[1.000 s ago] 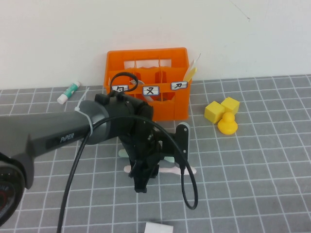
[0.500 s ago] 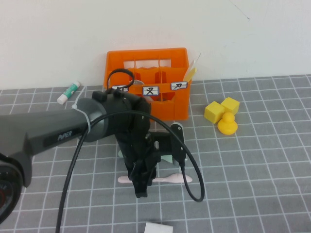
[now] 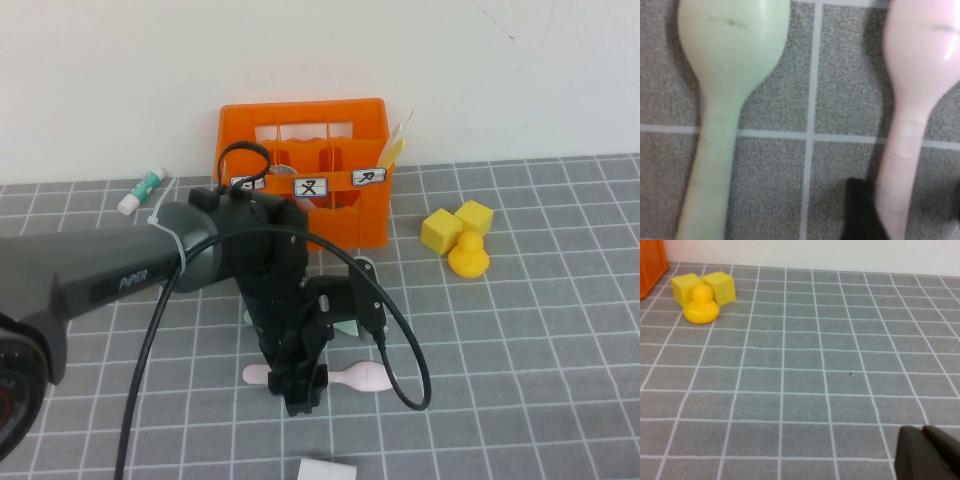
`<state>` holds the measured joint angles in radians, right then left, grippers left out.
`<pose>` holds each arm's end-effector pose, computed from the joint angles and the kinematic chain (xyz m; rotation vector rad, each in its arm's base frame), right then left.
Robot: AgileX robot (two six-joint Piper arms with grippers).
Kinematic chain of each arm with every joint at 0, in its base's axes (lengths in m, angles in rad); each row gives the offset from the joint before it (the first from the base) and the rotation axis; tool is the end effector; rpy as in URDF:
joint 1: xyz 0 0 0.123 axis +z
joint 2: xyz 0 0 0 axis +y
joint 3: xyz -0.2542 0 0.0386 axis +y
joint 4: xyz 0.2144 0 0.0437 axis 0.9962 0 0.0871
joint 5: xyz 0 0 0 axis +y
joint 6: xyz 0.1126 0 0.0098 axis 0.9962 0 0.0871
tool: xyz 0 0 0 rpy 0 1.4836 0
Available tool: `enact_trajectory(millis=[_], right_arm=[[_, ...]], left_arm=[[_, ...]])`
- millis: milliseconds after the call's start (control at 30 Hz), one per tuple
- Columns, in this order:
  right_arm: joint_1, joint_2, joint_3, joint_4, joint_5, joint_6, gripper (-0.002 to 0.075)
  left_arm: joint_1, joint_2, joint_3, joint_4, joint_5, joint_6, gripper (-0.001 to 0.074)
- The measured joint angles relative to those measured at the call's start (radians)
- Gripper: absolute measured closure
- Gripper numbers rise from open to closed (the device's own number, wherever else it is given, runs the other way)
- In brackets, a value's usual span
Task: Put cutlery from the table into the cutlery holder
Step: Pick up the spoon, then place the spoon on the box
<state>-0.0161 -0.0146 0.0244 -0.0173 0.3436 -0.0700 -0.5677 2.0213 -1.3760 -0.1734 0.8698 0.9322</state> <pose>0.0691 -0.0018 0.1697 -0.0604 1.8366 -0.0772 0.2953 -0.2060 0.1302 1.9113 2.2752 -0.1670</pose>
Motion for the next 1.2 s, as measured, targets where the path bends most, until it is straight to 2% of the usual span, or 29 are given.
enact_trajectory(millis=[333, 633, 933, 1067, 1200], right_arm=[[0.000, 0.000, 0.000, 0.000, 0.000, 0.000, 0.0729], [0.000, 0.000, 0.000, 0.000, 0.000, 0.000, 0.0729], [0.000, 0.000, 0.000, 0.000, 0.000, 0.000, 0.0729], [0.000, 0.000, 0.000, 0.000, 0.000, 0.000, 0.0729], [0.000, 0.000, 0.000, 0.000, 0.000, 0.000, 0.0729]], left_arm=[[0.000, 0.004, 0.000, -0.004, -0.022, 0.002, 0.0615], [0.000, -0.042, 0.015, -0.063, 0.017, -0.013, 0.0614], [0.005, -0.292, 0.017, -0.108, 0.009, -0.023, 0.0614], [0.057, -0.391, 0.019, -0.185, 0.019, -0.035, 0.0614], [0.161, -0.455, 0.019, -0.293, 0.019, -0.042, 0.0614]])
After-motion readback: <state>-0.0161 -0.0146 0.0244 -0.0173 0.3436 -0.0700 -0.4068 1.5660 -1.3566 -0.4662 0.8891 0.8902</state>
